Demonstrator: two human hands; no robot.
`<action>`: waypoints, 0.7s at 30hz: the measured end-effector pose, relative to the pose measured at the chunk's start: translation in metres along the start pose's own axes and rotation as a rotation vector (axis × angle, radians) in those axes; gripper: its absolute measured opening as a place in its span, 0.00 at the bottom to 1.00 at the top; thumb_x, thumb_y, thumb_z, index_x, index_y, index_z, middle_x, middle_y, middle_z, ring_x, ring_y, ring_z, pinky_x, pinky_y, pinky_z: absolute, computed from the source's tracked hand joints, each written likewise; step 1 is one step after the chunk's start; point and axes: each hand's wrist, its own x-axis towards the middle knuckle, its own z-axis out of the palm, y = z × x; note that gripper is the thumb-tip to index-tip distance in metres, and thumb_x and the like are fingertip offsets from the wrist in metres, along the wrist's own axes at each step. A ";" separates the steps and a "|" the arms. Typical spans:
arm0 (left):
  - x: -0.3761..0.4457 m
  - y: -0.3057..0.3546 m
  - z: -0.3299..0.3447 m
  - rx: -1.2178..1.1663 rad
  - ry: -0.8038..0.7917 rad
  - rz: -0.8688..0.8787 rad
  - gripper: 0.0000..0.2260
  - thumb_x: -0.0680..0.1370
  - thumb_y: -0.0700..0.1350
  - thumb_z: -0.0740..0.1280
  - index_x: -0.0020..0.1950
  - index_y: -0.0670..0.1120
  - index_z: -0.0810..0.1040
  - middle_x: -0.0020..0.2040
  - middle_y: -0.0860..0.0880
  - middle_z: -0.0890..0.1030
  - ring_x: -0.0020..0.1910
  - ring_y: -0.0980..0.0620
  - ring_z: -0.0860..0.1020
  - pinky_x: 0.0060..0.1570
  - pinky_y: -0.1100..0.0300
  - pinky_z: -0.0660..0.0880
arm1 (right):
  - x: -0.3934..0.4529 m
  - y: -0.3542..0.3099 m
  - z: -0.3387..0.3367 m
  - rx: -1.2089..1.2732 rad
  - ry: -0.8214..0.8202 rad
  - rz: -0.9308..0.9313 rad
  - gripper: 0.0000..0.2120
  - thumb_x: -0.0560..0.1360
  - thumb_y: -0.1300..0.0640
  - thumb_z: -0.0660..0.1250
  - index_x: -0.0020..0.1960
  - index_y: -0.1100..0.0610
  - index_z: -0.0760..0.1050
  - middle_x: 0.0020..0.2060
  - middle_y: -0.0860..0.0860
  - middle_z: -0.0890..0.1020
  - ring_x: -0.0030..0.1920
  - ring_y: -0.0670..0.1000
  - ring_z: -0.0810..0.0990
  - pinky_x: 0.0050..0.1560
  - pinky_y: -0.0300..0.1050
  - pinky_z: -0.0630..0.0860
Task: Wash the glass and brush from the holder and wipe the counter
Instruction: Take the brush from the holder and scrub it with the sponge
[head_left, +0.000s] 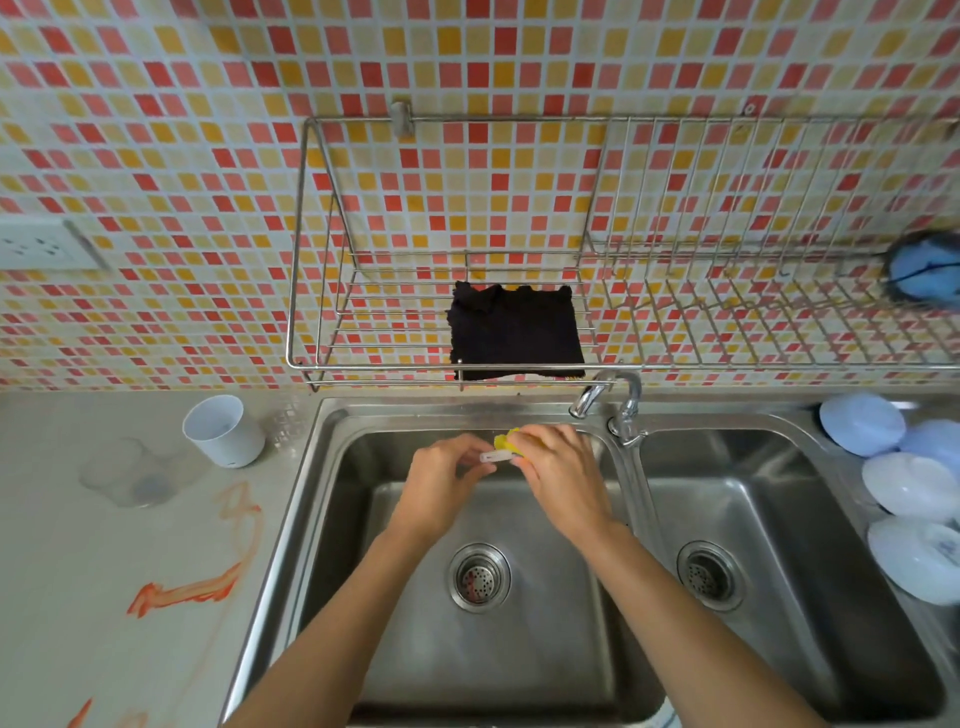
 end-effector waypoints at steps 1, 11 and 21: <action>0.001 0.001 0.001 -0.005 0.014 -0.014 0.05 0.74 0.42 0.73 0.49 0.46 0.82 0.42 0.54 0.84 0.41 0.63 0.80 0.46 0.69 0.74 | 0.000 -0.001 0.000 0.022 0.012 0.039 0.17 0.66 0.58 0.79 0.53 0.50 0.82 0.50 0.47 0.83 0.45 0.55 0.79 0.43 0.51 0.78; -0.001 0.000 0.019 -0.685 0.156 -0.456 0.03 0.75 0.40 0.72 0.45 0.40 0.81 0.39 0.46 0.85 0.41 0.53 0.83 0.49 0.59 0.78 | -0.019 -0.014 0.005 0.199 0.040 0.302 0.25 0.72 0.64 0.64 0.69 0.54 0.74 0.66 0.52 0.75 0.56 0.58 0.75 0.59 0.56 0.75; -0.001 0.007 0.022 -0.813 0.168 -0.477 0.08 0.76 0.39 0.71 0.49 0.34 0.80 0.40 0.44 0.84 0.41 0.54 0.83 0.44 0.66 0.79 | -0.020 -0.018 0.005 0.119 0.110 0.307 0.25 0.71 0.67 0.66 0.67 0.54 0.75 0.63 0.54 0.77 0.53 0.58 0.75 0.54 0.56 0.76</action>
